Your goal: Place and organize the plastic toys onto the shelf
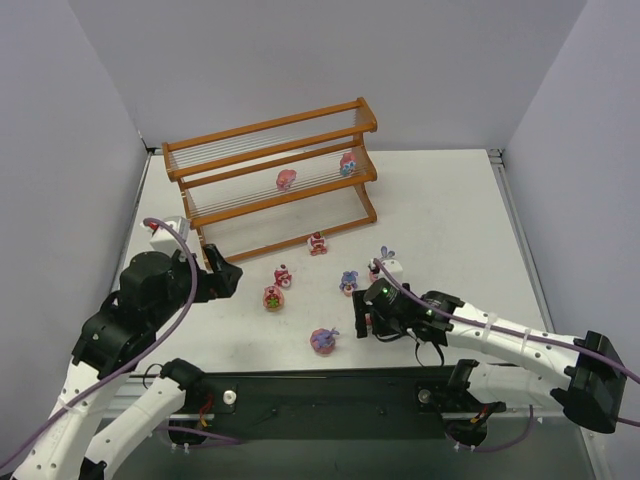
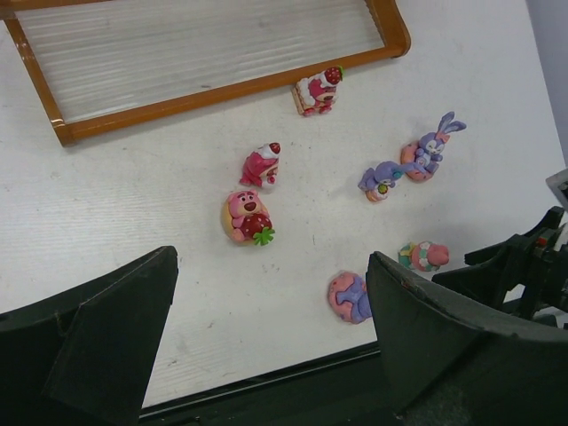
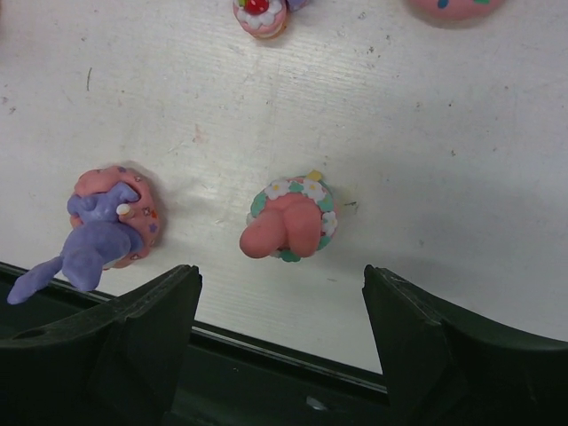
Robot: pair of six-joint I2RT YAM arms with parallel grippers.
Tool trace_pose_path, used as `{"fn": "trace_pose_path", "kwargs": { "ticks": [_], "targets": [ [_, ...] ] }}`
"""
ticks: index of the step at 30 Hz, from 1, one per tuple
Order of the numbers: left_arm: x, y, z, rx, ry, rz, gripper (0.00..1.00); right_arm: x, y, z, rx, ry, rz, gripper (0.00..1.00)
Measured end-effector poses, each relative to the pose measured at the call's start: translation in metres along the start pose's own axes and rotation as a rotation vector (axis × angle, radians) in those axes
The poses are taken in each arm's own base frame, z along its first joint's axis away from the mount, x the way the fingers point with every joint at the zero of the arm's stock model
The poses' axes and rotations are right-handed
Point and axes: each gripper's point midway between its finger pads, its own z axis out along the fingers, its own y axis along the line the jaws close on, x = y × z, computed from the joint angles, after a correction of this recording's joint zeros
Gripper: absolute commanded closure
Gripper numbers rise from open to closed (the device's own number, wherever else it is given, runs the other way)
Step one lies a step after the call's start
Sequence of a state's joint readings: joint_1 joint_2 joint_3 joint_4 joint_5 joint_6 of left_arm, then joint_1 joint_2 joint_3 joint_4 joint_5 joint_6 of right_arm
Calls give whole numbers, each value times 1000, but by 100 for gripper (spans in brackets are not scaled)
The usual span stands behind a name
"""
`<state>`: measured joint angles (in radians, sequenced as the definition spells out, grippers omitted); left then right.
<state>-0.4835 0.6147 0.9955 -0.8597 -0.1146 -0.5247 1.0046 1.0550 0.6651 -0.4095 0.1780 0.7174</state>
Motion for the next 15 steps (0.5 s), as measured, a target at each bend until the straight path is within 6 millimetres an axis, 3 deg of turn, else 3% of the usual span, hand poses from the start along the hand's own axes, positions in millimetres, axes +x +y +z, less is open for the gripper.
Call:
{"fn": "trace_pose_path", "kwargs": {
  "ticks": [8, 15],
  "targets": [
    [-7, -4, -10, 30, -48, -30, 3, 22, -11, 23, 29, 12, -27, 24],
    [-6, -5, -10, 38, -43, -30, 3, 14, -8, 37, 27, -49, -56, 26]
  ]
}}
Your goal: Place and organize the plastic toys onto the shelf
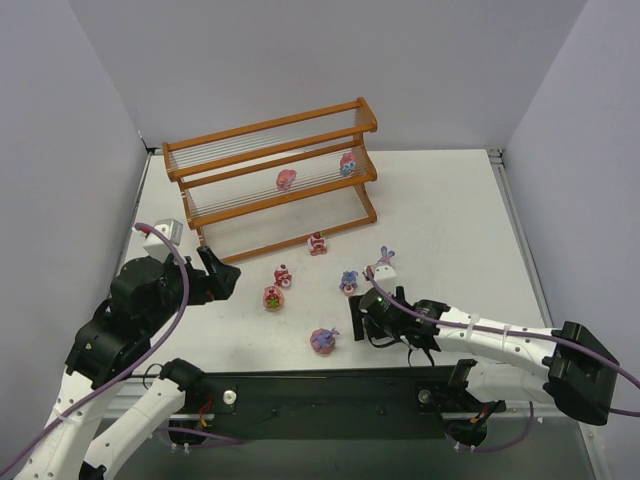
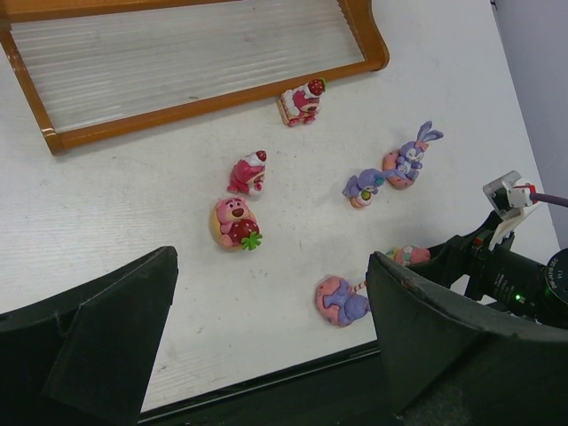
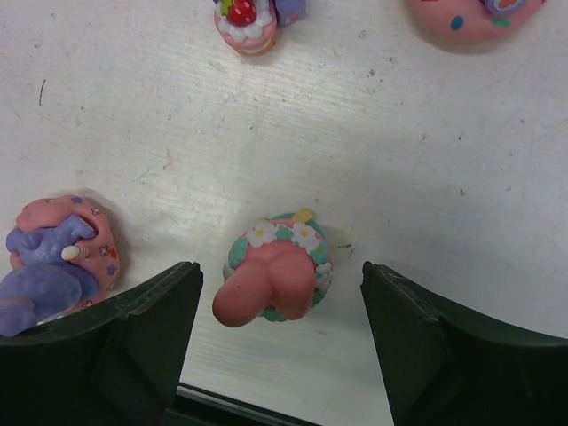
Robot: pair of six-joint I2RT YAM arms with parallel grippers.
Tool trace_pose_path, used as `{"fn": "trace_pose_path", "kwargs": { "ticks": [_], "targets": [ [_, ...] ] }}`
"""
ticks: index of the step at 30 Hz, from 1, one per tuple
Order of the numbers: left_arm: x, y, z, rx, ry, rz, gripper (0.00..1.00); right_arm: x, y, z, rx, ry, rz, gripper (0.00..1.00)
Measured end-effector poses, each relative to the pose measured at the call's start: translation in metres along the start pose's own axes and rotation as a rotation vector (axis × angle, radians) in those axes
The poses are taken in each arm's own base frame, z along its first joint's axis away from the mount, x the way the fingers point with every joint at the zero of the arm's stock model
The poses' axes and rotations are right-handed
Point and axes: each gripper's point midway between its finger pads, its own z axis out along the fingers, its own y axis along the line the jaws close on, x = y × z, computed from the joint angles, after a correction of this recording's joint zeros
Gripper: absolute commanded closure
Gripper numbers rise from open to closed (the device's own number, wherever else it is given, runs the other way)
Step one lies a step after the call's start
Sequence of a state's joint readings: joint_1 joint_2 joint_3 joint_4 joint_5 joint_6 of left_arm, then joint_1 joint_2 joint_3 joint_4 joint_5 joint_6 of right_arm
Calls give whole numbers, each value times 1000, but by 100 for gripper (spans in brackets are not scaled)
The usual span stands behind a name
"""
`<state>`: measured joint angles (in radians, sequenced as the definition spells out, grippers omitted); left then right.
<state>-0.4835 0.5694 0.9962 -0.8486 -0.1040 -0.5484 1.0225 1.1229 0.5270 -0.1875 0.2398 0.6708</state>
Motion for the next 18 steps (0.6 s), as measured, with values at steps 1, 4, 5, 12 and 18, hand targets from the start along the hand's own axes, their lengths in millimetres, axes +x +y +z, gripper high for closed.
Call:
{"fn": "trace_pose_path", "kwargs": {
  "ticks": [1, 4, 5, 12, 18],
  "targets": [
    [0, 0, 0, 1, 0, 1, 3, -2, 1, 2, 0, -11, -6, 27],
    [-4, -2, -2, 7, -9, 3, 3, -5, 2, 8, 7, -24, -25, 32],
    [-6, -3, -4, 10, -14, 5, 3, -5, 2, 11, 11, -22, -35, 35],
    [-16, -8, -13, 30, -49, 7, 3, 0, 1, 18, 25, -3, -52, 66],
    [-17, -8, -16, 34, -55, 12, 3, -2, 3, 16, 26, -2, -47, 99]
  ]
}}
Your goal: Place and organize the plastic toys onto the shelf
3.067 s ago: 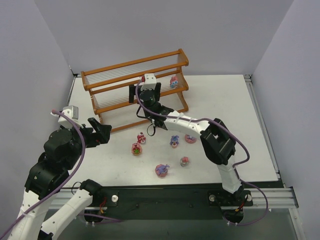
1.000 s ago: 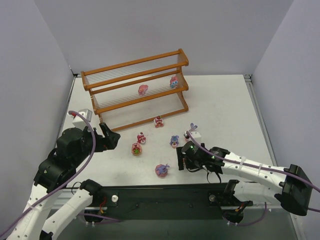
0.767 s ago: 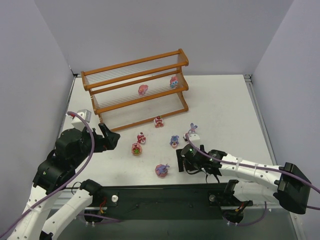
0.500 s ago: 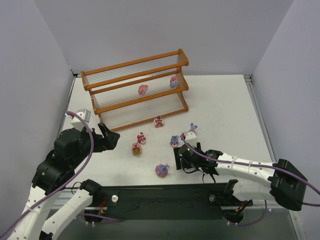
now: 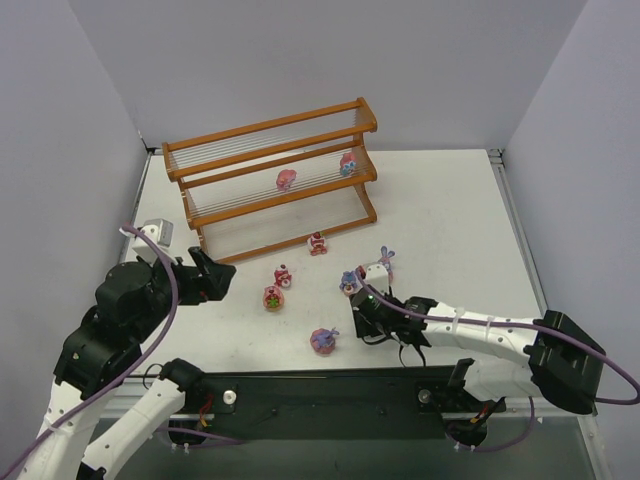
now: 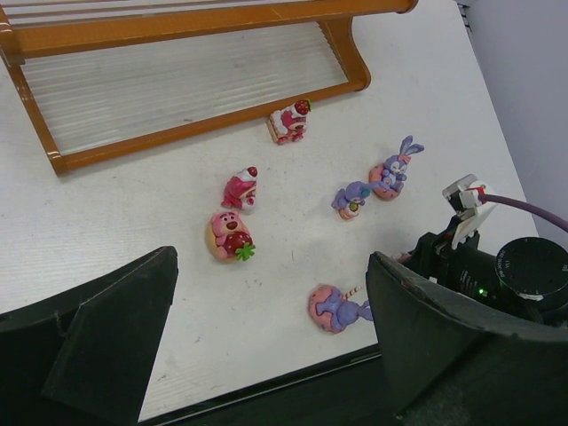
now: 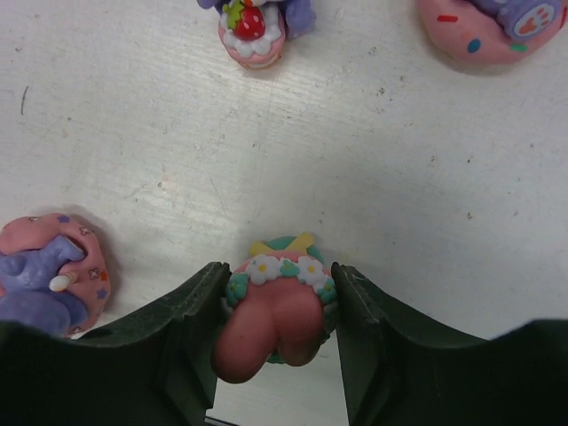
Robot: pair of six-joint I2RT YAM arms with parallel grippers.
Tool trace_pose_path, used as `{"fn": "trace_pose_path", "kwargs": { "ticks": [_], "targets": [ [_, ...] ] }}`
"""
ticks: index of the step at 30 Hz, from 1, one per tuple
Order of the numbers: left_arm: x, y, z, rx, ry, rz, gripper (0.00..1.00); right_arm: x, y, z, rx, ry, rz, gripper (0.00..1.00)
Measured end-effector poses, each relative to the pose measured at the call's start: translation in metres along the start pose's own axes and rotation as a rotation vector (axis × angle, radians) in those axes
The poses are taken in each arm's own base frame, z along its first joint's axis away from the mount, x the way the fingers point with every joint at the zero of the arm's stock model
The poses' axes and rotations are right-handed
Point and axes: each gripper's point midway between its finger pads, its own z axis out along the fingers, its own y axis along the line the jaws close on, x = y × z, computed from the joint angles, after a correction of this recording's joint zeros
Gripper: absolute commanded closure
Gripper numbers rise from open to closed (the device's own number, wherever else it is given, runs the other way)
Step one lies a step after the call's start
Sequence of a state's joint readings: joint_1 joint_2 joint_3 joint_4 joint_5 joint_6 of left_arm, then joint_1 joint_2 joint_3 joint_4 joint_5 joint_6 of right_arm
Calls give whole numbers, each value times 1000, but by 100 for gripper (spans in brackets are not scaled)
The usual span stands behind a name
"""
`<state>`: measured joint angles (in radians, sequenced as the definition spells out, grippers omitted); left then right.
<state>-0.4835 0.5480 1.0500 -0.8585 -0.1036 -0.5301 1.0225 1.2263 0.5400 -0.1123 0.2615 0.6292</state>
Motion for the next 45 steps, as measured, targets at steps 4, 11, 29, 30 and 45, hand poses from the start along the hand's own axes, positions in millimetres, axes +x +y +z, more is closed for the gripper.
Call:
{"fn": "trace_pose_path", "kwargs": {
  "ticks": [4, 11, 29, 30, 45],
  "targets": [
    [1, 1, -1, -4, 6, 9, 3, -27, 11, -13, -6, -17, 3, 100],
    [-1, 11, -5, -72, 25, 18, 3, -136, 67, -51, -98, -165, 31, 100],
    [-36, 49, -7, -419, -2, -27, 3, -308, 235, 9, -272, -281, -34, 100],
    [-37, 52, -9, -434, -12, -27, 3, -308, 239, 16, -270, -282, -39, 100],
    [7, 77, -10, -290, -199, -8, 3, -337, 253, 29, -288, -427, -81, 100]
  ]
}}
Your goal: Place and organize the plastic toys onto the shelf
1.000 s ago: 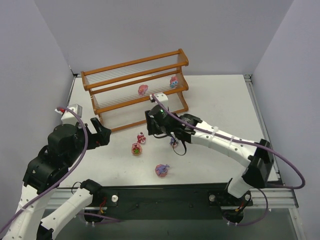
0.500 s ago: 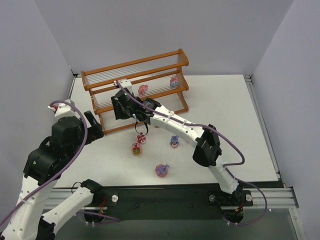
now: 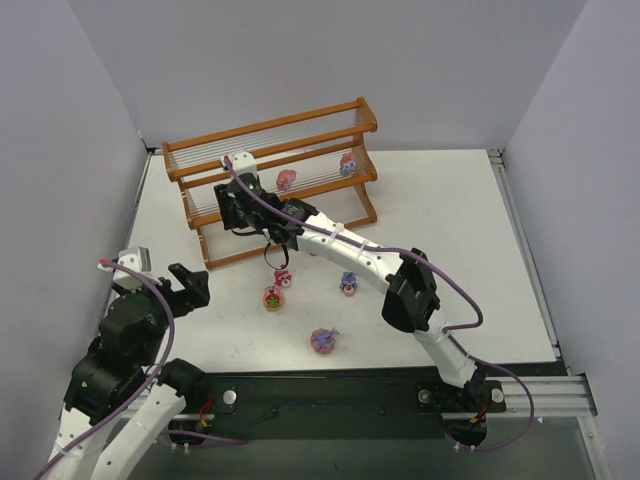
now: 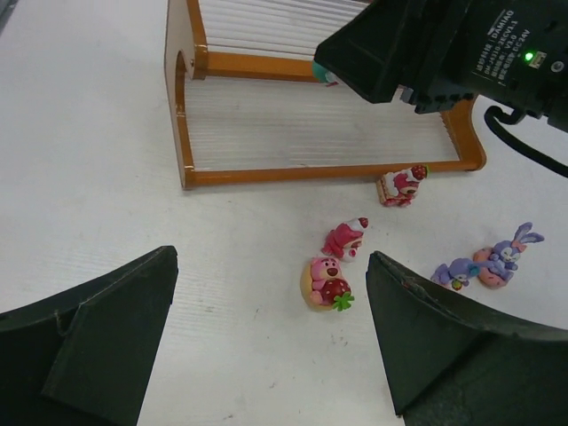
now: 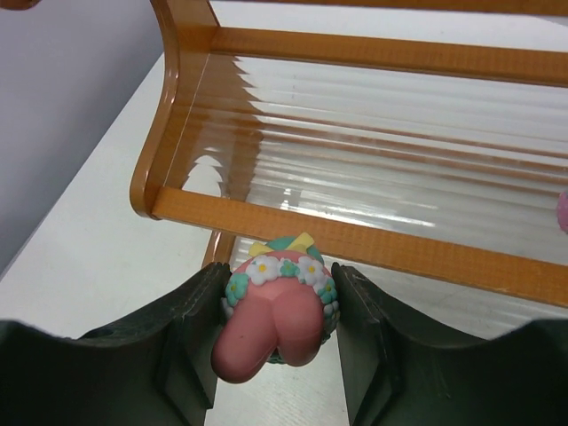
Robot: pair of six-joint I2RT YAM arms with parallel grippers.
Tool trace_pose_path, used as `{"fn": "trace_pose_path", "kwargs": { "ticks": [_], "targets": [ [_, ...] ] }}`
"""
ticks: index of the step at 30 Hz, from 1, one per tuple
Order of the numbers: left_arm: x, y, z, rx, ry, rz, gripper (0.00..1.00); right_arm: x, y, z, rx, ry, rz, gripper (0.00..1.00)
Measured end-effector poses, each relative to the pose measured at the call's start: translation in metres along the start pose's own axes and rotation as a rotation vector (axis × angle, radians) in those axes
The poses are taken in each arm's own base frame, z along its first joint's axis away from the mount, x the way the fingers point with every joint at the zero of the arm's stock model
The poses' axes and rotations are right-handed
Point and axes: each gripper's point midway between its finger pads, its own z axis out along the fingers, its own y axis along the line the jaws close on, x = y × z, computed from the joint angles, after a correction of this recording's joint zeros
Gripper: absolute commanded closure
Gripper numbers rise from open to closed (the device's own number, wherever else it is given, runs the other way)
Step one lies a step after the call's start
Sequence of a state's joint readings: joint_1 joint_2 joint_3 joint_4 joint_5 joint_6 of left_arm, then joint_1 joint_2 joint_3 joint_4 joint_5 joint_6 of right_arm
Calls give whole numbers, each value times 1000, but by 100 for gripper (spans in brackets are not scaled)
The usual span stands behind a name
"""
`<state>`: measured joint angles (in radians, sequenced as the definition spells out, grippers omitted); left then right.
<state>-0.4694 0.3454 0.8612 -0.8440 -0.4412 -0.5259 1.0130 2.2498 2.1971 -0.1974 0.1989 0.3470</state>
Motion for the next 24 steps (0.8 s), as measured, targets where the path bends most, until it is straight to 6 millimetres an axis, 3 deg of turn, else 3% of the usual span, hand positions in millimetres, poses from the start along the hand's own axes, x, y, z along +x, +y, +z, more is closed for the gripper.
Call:
{"fn": "trace_pose_path", "kwargs": {
  "ticks": [6, 13, 17, 24],
  "targets": [
    [7, 0, 5, 87, -118, 22, 3, -11, -3, 14, 10, -78, -48, 100],
    [-16, 20, -10, 29, -262, -53, 3, -6, -2, 41, 27, -106, -81, 100],
    [-18, 33, -8, -44, -285, -57, 3, -9, -6, 43, 48, -121, -75, 100],
    [-8, 34, 8, -101, -217, -11, 3, -18, -16, 42, 107, -149, -22, 98]
  ]
}}
